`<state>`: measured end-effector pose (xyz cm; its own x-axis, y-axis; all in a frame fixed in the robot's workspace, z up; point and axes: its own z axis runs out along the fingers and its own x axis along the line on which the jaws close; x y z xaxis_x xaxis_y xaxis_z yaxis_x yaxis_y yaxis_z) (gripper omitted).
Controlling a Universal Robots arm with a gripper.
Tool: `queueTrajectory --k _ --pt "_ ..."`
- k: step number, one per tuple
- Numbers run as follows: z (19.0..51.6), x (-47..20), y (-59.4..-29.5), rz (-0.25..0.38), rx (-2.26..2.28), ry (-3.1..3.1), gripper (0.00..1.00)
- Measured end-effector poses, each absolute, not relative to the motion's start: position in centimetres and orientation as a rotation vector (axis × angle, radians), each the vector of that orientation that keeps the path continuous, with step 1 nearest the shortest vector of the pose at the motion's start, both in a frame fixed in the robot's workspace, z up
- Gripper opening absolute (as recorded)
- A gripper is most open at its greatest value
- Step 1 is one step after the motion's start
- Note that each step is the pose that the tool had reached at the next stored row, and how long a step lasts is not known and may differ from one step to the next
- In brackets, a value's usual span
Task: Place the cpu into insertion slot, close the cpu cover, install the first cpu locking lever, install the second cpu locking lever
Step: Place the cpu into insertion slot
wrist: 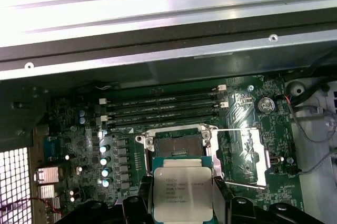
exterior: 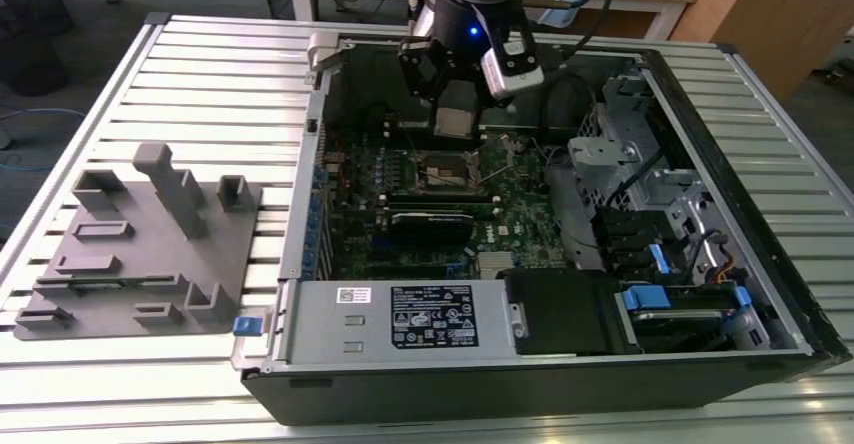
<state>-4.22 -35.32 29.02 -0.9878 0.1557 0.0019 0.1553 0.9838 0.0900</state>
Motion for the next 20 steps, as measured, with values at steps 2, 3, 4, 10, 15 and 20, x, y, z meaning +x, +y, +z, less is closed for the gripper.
queueTrajectory --k 2,3,4,10,15,20 --pt "28.99 -4.22 -35.32 0.141 0.297 3.118 0.54" --pt "28.97 -4.22 -35.32 0.141 0.321 3.115 0.54" --pt "28.97 -4.22 -35.32 0.140 0.343 3.112 0.54" --pt "28.96 -4.22 -35.32 0.141 0.352 3.110 0.54" --pt "28.96 -4.22 -35.32 0.141 0.353 3.110 0.54" --pt "28.96 -4.22 -35.32 0.141 0.357 3.110 0.54"
